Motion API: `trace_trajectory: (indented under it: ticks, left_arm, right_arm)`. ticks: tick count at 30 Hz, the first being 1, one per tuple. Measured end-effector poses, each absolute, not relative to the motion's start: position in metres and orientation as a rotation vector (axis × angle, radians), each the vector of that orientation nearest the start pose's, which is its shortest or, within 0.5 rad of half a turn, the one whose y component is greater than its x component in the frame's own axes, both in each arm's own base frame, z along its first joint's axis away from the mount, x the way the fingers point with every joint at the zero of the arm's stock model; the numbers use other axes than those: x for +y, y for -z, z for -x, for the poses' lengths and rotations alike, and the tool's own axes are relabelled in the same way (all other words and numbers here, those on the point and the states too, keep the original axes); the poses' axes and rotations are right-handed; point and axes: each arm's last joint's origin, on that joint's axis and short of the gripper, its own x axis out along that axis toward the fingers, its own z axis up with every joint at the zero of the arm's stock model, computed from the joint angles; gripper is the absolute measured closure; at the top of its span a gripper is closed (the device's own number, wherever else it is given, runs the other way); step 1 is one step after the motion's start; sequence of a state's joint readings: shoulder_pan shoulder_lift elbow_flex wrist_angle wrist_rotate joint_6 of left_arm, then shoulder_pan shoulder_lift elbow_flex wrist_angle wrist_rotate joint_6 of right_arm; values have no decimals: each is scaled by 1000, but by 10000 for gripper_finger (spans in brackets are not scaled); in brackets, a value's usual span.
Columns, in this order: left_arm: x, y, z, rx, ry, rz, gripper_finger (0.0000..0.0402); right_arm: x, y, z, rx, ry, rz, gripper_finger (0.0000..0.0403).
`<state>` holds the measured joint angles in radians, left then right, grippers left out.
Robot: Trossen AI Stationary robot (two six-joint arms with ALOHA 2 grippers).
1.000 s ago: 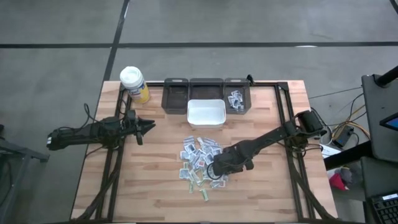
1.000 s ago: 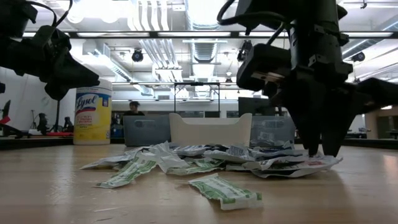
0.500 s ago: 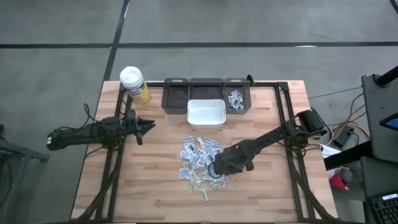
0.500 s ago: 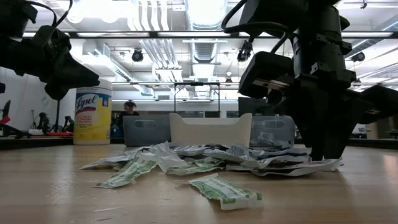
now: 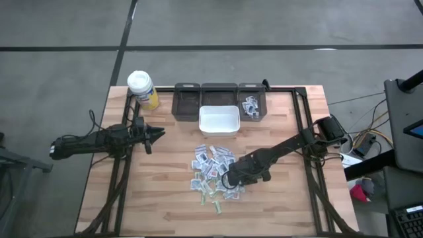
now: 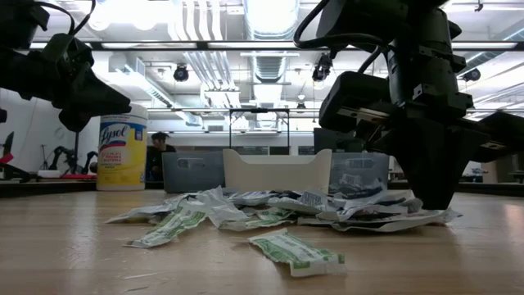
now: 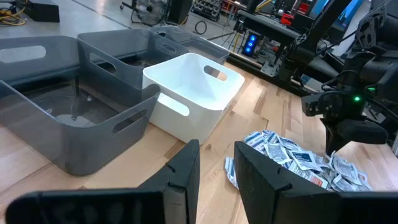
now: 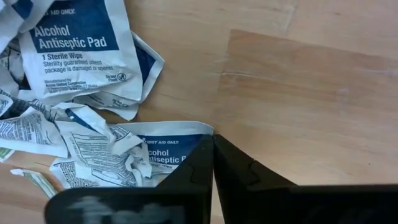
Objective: Pick & Place First Aid Supplies
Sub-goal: Put the blue alcohol pad into the right black bin
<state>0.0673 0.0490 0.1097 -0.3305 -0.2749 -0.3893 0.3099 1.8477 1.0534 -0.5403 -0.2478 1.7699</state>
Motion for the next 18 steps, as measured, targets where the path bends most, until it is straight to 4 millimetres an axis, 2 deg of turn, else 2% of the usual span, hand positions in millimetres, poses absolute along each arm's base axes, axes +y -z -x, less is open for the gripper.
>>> trace_trajectory:
  ticks: [18]
  left_arm:
    - [14, -166, -89, 200, -388, 355, 307]
  right_arm:
    - [106, -146, -311, 1382, 897, -1311, 394]
